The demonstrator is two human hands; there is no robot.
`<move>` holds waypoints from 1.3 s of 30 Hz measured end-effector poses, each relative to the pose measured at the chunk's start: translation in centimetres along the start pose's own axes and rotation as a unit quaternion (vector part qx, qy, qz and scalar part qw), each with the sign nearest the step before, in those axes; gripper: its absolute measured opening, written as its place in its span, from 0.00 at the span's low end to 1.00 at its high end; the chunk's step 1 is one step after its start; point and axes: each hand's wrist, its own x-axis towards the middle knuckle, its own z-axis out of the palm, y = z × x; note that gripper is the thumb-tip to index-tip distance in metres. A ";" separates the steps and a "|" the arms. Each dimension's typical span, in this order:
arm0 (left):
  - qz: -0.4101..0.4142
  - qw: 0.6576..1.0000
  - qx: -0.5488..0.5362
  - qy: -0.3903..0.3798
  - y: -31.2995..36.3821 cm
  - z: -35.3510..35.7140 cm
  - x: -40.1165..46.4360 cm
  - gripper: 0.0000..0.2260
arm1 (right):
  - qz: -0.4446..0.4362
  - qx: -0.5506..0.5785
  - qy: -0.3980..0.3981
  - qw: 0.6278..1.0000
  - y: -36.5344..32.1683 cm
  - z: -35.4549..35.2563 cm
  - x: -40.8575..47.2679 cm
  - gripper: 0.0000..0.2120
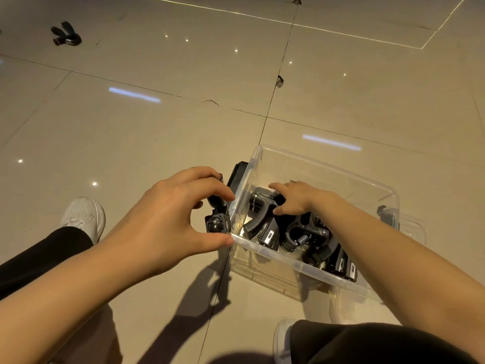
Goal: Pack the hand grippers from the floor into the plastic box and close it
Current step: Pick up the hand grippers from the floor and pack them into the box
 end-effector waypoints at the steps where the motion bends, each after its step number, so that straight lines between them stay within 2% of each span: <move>1: -0.003 1.000 0.000 0.000 0.0 0.0 0.0 0.26 | 0.009 -0.004 0.002 1.000 -0.1 0.1 0.3 0.35; 3: -0.008 1.000 0.001 -0.001 -0.1 0.1 0.2 0.27 | 0.020 -0.012 -0.004 1.000 -0.8 0.2 0.7 0.31; 7: -0.009 1.000 0.000 -0.001 0.0 0.2 0.8 0.24 | 0.024 0.026 -0.006 0.999 -1.3 -0.2 1.4 0.32; 14: -0.003 1.000 -0.015 0.006 0.6 0.4 1.6 0.25 | -0.009 -0.042 0.039 0.998 -1.6 0.2 1.2 0.31; 18: 0.002 0.998 -0.054 0.012 1.1 0.7 1.8 0.22 | -0.015 -0.002 0.058 0.998 -1.7 0.7 0.5 0.34; 21: 0.002 0.997 -0.071 0.020 1.7 0.9 2.1 0.23 | -0.021 0.060 0.123 0.990 -1.6 0.6 -1.6 0.32; 26: -0.007 0.992 -0.119 0.049 2.9 1.2 2.6 0.23 | -0.041 0.248 0.219 0.943 -1.4 1.2 -8.9 0.21; 29: -0.005 0.986 -0.152 0.067 4.3 1.9 2.9 0.25 | -0.070 0.415 0.282 0.862 -2.3 1.0 -14.3 0.16; 30: -0.005 0.984 -0.164 0.072 4.8 2.4 3.1 0.26 | -0.086 0.434 0.305 0.843 -2.7 0.8 -15.8 0.17; 34: -0.013 0.971 -0.225 0.076 6.5 4.7 3.4 0.29 | -0.147 0.349 0.373 0.847 -3.9 0.7 -19.1 0.26; 37: -0.025 0.954 -0.287 0.078 7.4 6.4 3.6 0.30 | -0.145 0.282 0.446 0.837 -3.9 1.0 -19.8 0.20; 39: -0.031 0.948 -0.310 0.062 7.8 7.2 3.9 0.31 | -0.131 0.277 0.462 0.832 -3.3 1.6 -20.3 0.17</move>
